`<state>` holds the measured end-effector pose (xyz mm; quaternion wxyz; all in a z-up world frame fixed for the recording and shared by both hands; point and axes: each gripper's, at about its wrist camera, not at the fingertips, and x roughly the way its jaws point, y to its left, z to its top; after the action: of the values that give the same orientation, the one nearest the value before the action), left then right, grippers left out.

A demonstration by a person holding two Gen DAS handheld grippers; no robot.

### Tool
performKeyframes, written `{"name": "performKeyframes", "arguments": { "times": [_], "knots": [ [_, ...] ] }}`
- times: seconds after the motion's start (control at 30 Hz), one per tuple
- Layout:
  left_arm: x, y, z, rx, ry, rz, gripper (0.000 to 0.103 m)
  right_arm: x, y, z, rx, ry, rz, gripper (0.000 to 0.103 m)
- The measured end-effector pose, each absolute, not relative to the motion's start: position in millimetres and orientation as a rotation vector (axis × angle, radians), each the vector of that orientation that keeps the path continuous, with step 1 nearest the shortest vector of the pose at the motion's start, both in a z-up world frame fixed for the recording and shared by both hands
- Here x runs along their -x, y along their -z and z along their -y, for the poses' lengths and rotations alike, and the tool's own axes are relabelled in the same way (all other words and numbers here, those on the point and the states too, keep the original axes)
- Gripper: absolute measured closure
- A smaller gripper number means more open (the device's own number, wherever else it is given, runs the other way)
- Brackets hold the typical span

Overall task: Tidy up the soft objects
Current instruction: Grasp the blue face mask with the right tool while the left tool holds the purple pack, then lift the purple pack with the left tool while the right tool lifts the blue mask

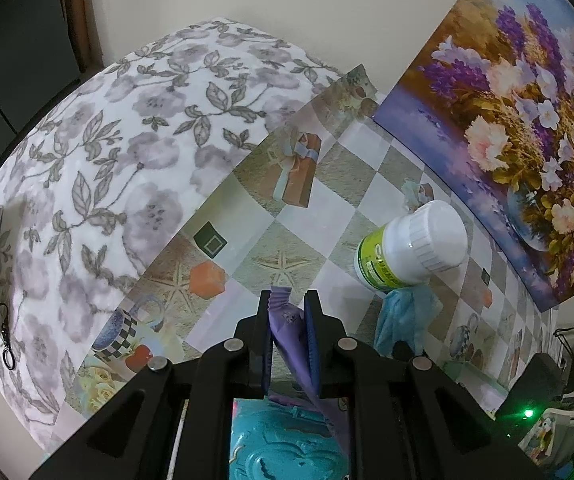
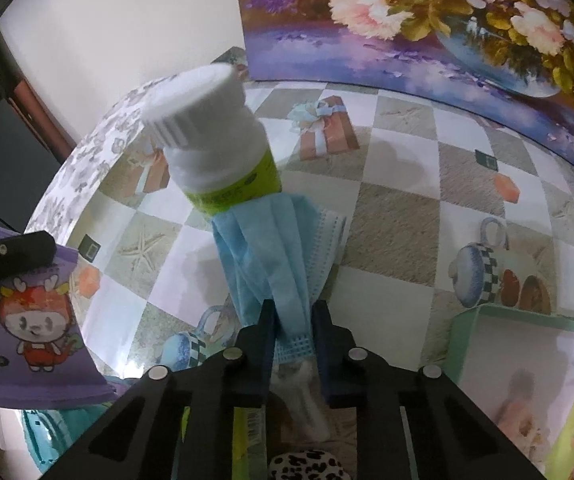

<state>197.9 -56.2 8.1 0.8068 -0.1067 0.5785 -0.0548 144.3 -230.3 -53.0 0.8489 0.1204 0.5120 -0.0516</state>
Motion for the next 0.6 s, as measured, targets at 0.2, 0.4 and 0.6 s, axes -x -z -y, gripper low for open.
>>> {"name": "performKeyframes", "arguments": {
  "times": [0.2, 0.4, 0.6],
  "knots": [
    [-197.5, -12.1, 54.5, 0.231, 0.121, -1.227, 0.088, -139.5, 36.3, 244.3, -0.271, 0.134, -1.032, 0.089],
    [-194.3, -24.1, 55.6, 0.233, 0.136, -1.198, 0.088, -133.5, 3.9, 251.8, -0.267, 0.143, -0.962, 0.089],
    [-187.5, -41.4, 58.3, 0.241, 0.150, -1.163, 0.088, -122.1, -31.0, 257.2, -0.262, 0.160, -0.903, 0.089]
  ]
}}
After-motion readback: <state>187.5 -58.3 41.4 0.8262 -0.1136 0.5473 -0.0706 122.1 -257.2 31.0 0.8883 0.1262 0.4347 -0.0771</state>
